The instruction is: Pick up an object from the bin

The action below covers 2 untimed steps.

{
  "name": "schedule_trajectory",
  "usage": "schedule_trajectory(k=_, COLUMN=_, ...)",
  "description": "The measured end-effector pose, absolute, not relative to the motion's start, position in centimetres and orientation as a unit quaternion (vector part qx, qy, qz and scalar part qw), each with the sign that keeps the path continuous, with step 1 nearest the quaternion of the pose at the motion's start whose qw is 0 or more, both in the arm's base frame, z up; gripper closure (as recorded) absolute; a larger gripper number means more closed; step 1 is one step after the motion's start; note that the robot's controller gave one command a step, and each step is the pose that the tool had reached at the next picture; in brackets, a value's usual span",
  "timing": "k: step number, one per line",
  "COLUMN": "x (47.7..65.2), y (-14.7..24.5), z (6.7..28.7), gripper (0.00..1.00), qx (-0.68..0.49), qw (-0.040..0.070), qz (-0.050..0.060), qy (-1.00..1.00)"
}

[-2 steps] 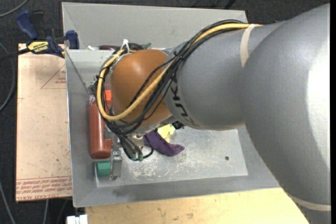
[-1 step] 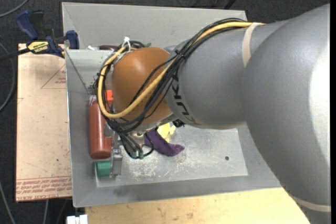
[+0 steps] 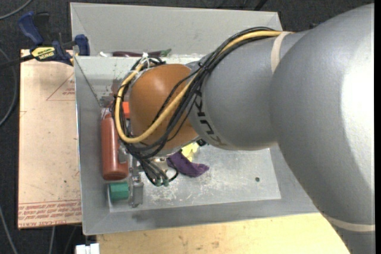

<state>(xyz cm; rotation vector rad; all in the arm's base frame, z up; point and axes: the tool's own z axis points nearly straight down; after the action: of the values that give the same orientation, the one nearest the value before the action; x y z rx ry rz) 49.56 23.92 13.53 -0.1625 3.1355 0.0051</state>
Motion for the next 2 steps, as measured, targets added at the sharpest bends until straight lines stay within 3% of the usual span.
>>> schedule_trajectory(k=1, x=49.2, y=21.2, z=11.9, gripper=0.0, qx=-0.052, qw=-0.002, qz=0.001, qy=0.999)
schedule_trajectory(k=2, x=49.2, y=20.9, z=10.8, gripper=0.0, qx=0.086, qw=-0.001, qz=0.001, qy=0.996)
